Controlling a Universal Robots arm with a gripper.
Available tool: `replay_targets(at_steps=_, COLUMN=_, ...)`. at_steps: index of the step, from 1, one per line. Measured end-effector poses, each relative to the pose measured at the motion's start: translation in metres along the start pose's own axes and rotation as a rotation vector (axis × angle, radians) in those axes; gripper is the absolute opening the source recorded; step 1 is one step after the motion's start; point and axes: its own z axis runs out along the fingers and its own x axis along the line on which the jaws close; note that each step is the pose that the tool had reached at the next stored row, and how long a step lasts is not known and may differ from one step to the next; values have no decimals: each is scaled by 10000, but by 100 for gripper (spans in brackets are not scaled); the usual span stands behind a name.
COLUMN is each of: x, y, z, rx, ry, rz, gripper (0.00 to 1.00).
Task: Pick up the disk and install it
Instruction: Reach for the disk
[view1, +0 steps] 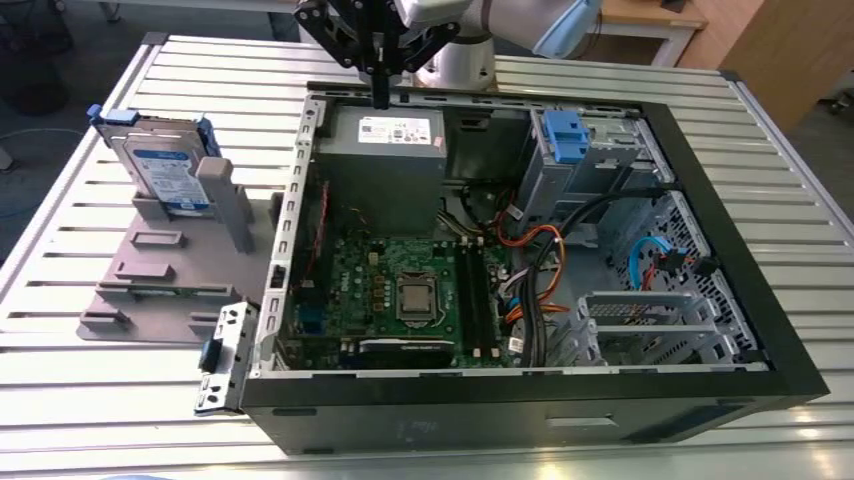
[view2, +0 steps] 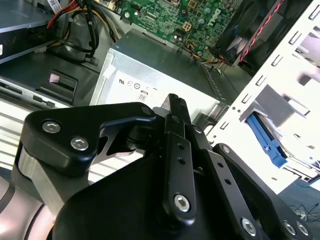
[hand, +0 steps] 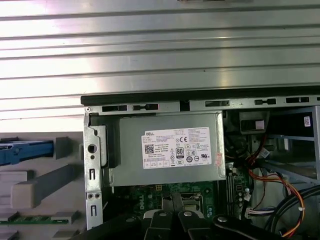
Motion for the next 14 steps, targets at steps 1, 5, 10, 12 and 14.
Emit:
replay_targets(at_steps=1, x=3, y=0, z=0, rx=0, ry=0, rz=0, gripper=11)
replay_targets(at_steps=5, x=17, y=-1, z=0, rx=0, ry=0, rz=1, gripper=11)
replay_targets(at_steps=10, x=60, y=-5, z=-1, rx=0, ry=0, rz=0, gripper=11)
replay_targets(at_steps=12, x=63, y=-5, z=-1, rx=0, ry=0, rz=0, gripper=11)
replay_targets(at_steps=14, x=68, y=-5, z=-1, rx=1, ry=0, rz=0, gripper=11)
